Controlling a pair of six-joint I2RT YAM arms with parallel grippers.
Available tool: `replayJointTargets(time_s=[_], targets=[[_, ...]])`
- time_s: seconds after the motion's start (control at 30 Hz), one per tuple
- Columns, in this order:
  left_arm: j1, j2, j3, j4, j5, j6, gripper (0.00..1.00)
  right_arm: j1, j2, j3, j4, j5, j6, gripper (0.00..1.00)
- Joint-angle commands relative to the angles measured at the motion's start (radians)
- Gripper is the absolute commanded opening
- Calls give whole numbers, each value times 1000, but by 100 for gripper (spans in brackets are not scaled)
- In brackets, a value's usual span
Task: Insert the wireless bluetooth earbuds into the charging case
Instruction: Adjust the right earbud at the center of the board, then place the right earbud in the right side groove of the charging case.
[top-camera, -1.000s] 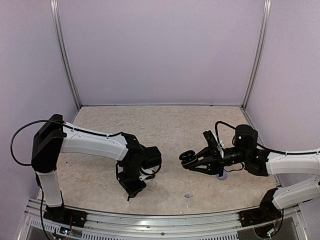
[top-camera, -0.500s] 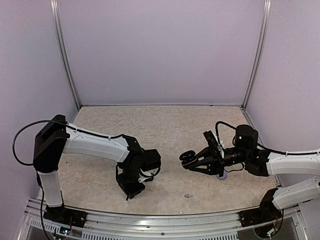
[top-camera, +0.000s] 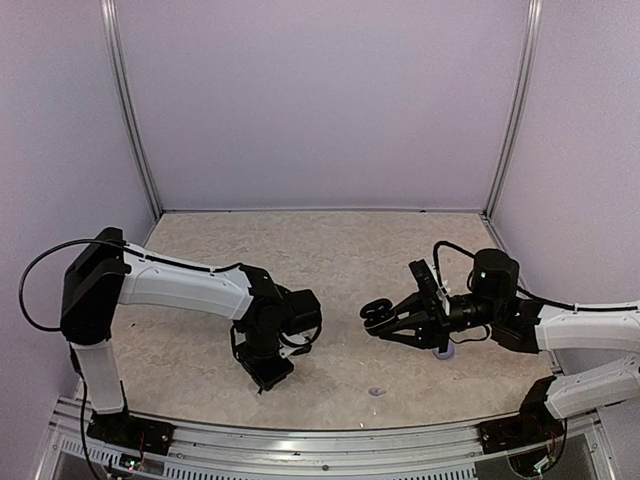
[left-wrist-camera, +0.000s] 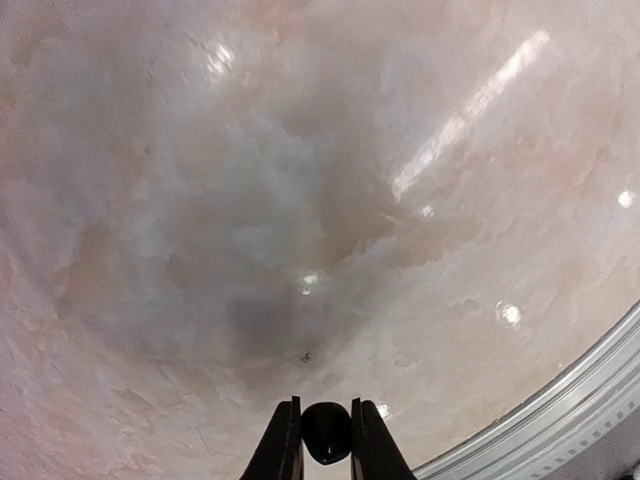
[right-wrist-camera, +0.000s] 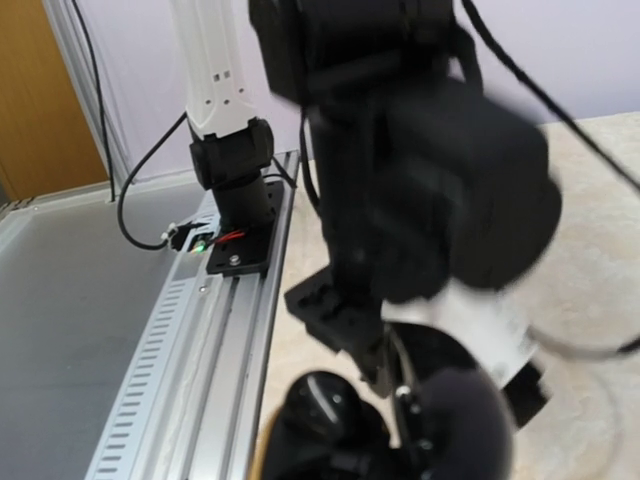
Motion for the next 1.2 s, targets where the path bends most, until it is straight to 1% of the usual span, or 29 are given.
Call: replayJointTargets(time_s=[0.0, 0.2, 0.27, 0.3, 0.33, 0.37, 0.47, 0.57, 0.67, 0.8, 1.0, 1.03, 1.17], targets=[[23, -170, 36, 180, -43, 10, 8, -11, -27, -1, 27, 40, 9, 0], [26, -351, -8, 402, -143, 18, 7, -20, -37, 6, 74, 75, 46, 0], [22, -426, -46, 497, -141, 25, 6, -24, -35, 12, 84, 86, 53, 0], [15, -466, -74, 577, -132, 31, 6, -25, -34, 16, 92, 94, 56, 0], [3, -518, -100, 613, -128, 42, 6, -26, -34, 16, 99, 100, 59, 0], [-14, -548, -130, 692, -129, 54, 6, -26, -33, 15, 109, 106, 59, 0], [-69, -648, -211, 858, -120, 105, 6, -26, -20, 15, 145, 98, 58, 0], [-126, -701, -266, 988, -81, 163, 6, -26, 5, 15, 197, 50, 41, 0], [-176, -709, -283, 1098, -1, 219, 5, -22, 27, 13, 240, 7, 11, 0], [-191, -643, -256, 1172, 116, 239, 5, -8, 62, 44, 222, -24, -29, 0], [-199, -522, -175, 1203, 231, 229, 4, 34, 79, 89, 147, -9, -87, 0], [-198, -502, -165, 1203, 242, 229, 4, 41, 76, 90, 141, -7, -115, 0], [-193, -463, -140, 1205, 265, 228, 4, 63, 65, 96, 123, -3, -143, 0]])
